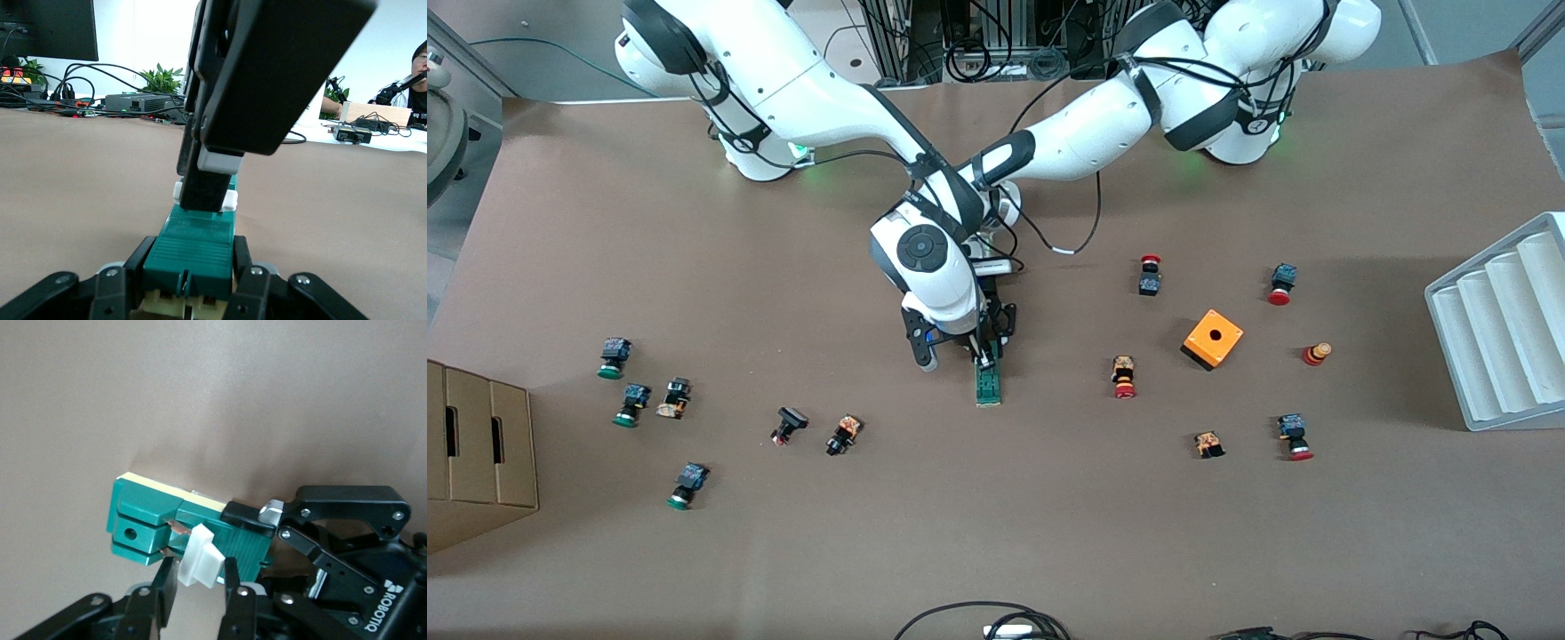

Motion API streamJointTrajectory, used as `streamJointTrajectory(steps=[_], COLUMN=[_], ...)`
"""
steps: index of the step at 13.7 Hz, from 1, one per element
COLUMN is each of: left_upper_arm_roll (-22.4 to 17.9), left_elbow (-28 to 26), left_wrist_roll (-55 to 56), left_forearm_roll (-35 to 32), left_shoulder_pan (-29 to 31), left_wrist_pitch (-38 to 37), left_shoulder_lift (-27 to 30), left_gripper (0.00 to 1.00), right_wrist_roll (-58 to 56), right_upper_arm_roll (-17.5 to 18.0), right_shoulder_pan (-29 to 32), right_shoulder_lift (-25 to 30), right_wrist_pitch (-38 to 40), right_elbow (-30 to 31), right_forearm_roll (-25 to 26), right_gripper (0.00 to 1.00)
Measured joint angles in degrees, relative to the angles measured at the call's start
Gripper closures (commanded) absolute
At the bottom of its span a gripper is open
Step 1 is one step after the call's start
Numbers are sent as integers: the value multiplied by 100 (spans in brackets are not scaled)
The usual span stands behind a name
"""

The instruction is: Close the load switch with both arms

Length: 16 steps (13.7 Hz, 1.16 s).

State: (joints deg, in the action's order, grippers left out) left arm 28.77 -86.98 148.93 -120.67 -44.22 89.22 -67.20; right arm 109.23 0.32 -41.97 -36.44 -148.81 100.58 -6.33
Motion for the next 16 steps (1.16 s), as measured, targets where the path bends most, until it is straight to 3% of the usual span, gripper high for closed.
streamJointTrajectory(steps=[16], left_upper_arm_roll=[0], left_elbow=[1], left_wrist_roll=[-2], left_forearm_roll=[-1], left_shoulder_pan=[-1], left_wrist_pitch=[0], left_shoulder_lift=[-1], left_gripper=[49], right_wrist_roll=[2], right_upper_arm_roll=[-61], right_shoulder_pan=[188], right_shoulder_lift=[15], right_wrist_pitch=[-15], right_elbow=[-241], right_forearm_roll=[-4], right_gripper=[70])
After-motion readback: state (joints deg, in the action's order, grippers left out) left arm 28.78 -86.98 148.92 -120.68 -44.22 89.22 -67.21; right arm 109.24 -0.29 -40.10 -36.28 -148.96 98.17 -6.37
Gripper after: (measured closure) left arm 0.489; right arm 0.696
